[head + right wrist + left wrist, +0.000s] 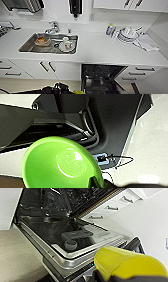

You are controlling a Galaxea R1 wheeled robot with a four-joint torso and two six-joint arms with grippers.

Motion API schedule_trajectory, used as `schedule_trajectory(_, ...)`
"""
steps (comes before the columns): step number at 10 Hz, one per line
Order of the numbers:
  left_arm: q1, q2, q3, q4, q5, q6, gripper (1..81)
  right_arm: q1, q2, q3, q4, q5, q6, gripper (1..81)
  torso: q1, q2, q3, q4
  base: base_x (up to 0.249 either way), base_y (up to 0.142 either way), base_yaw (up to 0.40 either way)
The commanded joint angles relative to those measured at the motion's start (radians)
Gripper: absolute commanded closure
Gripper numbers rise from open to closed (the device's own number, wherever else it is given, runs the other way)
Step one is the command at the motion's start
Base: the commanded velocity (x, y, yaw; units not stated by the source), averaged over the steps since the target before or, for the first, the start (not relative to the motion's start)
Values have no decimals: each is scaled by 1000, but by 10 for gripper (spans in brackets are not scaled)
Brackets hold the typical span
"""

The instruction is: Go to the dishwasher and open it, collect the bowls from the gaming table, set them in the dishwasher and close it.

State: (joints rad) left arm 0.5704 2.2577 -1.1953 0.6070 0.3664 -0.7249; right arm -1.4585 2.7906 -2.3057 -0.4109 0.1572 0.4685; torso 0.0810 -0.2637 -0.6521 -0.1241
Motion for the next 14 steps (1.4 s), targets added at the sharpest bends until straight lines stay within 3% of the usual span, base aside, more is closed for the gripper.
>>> schedule_trajectory(1, -207, 118, 40, -29, 166, -68, 811, -4, -17, 19, -3, -56, 1, 811, 0, 0, 0, 0, 0, 0, 0)
schedule_trajectory(3, -261, 237, 0, -21, 236, -103, 811, -9, -18, 13, 3, -21, 1, 811, 0, 0, -2, 0, 0, 0, 0)
schedule_trajectory(5, -321, 312, -32, -21, 259, -126, 811, -12, -18, 13, 1, -19, 1, 811, 1, 1, -2, 0, 0, 0, 0)
schedule_trajectory(8, -434, 356, -35, -30, 272, -177, 811, -15, -23, 17, 0, -18, 1, 811, 1, 1, -3, 0, 0, 0, 0)
schedule_trajectory(9, -457, 363, -35, -26, 266, -183, 10, -14, -23, 17, 0, -9, 1, 811, 1, 1, -3, 0, 0, 0, 0)
schedule_trajectory(12, -439, 346, -35, 17, 213, -199, 10, -15, -26, 13, -2, 2, 1, 811, 1, 1, -3, 0, 0, 0, 0)
schedule_trajectory(14, -358, 260, -12, 16, 213, -197, 10, -7, -47, 26, 3, 25, 2, 811, 1, 1, -3, 0, 0, 0, 0)
